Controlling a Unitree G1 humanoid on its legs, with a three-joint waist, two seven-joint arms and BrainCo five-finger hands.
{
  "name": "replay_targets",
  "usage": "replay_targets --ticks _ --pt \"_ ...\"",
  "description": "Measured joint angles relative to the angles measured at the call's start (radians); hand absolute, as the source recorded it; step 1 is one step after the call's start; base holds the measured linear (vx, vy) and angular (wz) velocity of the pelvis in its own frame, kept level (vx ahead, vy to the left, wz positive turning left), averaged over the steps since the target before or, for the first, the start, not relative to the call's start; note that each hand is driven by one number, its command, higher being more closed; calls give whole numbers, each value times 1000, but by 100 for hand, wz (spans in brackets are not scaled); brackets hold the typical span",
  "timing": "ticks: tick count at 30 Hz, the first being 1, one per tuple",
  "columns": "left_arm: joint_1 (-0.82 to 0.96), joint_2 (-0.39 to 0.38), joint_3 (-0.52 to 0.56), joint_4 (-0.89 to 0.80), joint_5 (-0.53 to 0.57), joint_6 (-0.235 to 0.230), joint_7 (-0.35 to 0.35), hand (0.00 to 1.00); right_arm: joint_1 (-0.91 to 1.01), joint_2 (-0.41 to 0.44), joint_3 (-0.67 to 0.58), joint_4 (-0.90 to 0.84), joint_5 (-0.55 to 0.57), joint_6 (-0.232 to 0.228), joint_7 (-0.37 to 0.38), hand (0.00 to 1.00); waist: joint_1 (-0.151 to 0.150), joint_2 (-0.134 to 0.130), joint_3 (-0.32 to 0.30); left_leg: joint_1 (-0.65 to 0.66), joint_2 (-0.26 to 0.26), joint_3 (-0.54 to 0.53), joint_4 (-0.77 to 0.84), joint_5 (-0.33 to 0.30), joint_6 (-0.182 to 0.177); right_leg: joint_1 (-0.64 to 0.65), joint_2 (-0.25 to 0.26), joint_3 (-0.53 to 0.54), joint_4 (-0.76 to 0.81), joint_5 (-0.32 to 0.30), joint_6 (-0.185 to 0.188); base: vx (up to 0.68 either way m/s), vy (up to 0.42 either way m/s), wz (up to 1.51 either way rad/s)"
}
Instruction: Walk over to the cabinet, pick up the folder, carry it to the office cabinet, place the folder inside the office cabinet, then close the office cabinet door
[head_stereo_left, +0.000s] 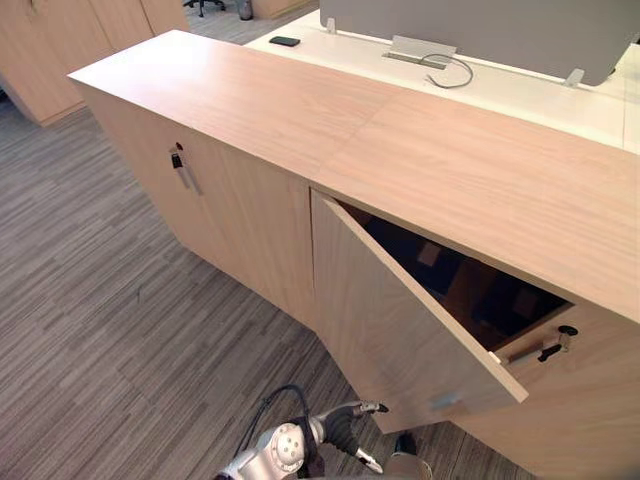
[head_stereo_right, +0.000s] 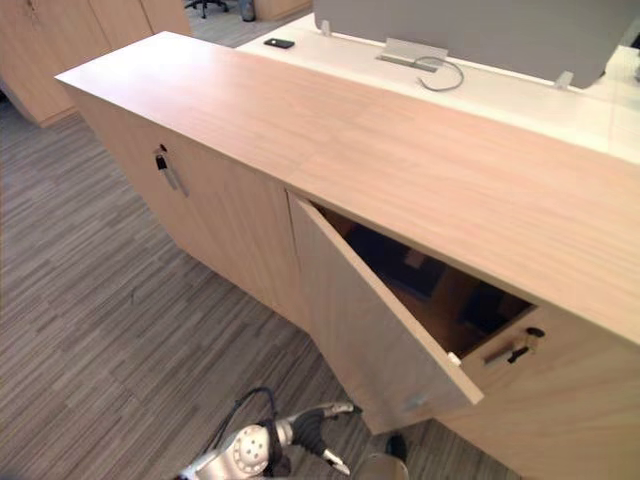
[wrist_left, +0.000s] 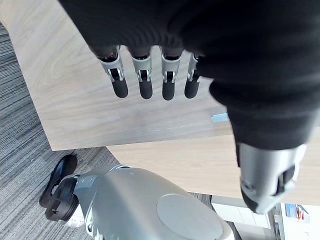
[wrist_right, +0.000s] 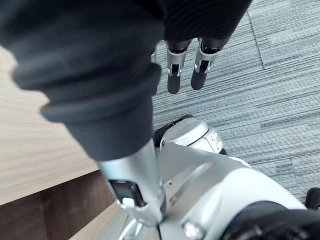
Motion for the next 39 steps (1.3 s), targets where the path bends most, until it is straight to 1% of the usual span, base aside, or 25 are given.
replay_targets --ticks 2,4,6,8,9,11,14,16,23,28,30,32,33,34,35,37,38,39 --pt "-95 -4 -10 23 6 1 2 0 -1 -1 0 1 0 -2 1 0 -10 4 2 0 0 3 0 0 0 -9 -2 4 12 -1 1 -6 -12 -4" --pt "-171 -11 -22 23 8 1 15 0 -1 -4 1 5 -2 -1 1 0 -11 5 6 -2 -1 11 0 -1 -1 -30 -6 18 35 -5 6 -12 -9 -12" --pt "-241 -35 -30 24 10 1 29 0 -1 -7 3 6 -2 -1 2 0 -19 6 8 -4 -4 21 0 -1 -1 -53 -12 30 58 -12 7 -19 -12 -12" --pt "-341 -82 -40 64 14 -2 51 0 -1 -12 4 29 -8 2 -1 0 -30 6 10 -4 -6 31 -4 0 -1 -73 -16 43 84 -22 8 -22 -16 -12" --pt "-361 -90 -40 73 15 -2 58 0 -1 -12 6 29 -11 2 -1 0 -30 5 10 -4 -6 38 -4 -1 -1 -83 -16 51 90 -24 7 -25 -19 -21" --pt "-420 -110 -40 114 39 -2 81 0 -1 -18 20 31 -25 2 -6 0 -43 5 11 -7 -6 49 -4 -1 -3 -106 -15 66 106 -29 7 -20 -23 -18" --pt "-430 -123 -46 122 82 -2 110 0 2 -18 21 33 -39 2 -9 0 -57 4 12 -7 -5 59 -4 -4 -7 -119 -12 79 111 -29 7 -5 -21 -10" --pt "-433 -136 -47 141 101 -2 120 0 8 -16 21 38 -40 2 -9 0 -59 3 13 -6 -3 59 -4 -4 -8 -118 -11 79 111 -29 7 1 -12 -2" --pt "-434 -144 -43 220 153 -2 130 0 14 4 19 40 -43 2 -17 0 -59 -2 15 -4 -2 57 -5 -4 -9 -115 -10 78 110 -29 7 0 0 0" --pt "-401 -145 -32 285 157 -1 130 0 14 4 18 40 -45 1 -18 0 -57 -3 15 -2 -4 54 -4 -3 -9 -117 -15 77 122 -30 6 -3 -4 1" --pt "-373 -145 -16 317 156 0 133 0 14 4 18 41 -47 2 -17 0 -55 -10 20 3 -12 48 -4 -2 -8 -122 -29 77 156 -45 7 -18 -13 10" --pt "-331 -144 -7 354 152 6 137 0 14 3 11 46 -73 3 -17 0 -57 -28 31 14 -34 28 -4 -1 -7 -124 -68 77 231 -87 10 -36 -21 28" --pt "-319 -144 -5 357 148 9 137 0 13 2 10 48 -79 3 -17 0 -59 -31 33 15 -40 17 -5 -1 -7 -124 -78 76 248 -98 13 -37 -30 39" --pt "-304 -146 -4 364 120 13 137 0 13 -1 9 52 -79 3 -17 0 -62 -33 35 13 -48 1 -5 -2 -8 -124 -95 69 274 -115 15 -24 -54 53" --pt "-282 -151 -3 393 79 19 133 0 13 -7 2 63 -81 6 -16 0 -64 -36 37 15 -60 -23 -4 0 -5 -124 -125 53 322 -143 15 -15 -63 53" --pt "-264 -153 -3 432 50 26 126 0 13 -9 2 63 -88 9 -13 0 -68 -37 38 14 -70 -47 -4 8 1 -123 -148 46 369 -173 17 -24 -92 45" --pt "-248 -158 6 477 30 35 118 0 12 -16 2 62 -109 10 -3 0 -73 -40 40 17 -78 -62 -4 13 0 -127 -170 44 413 -205 18 -38 -118 38" --pt "-235 -161 23 503 20 40 115 0 12 -23 2 62 -119 10 3 0 -74 -38 41 18 -80 -66 -3 18 -2 -133 -180 44 440 -223 17 -28 -101 28"
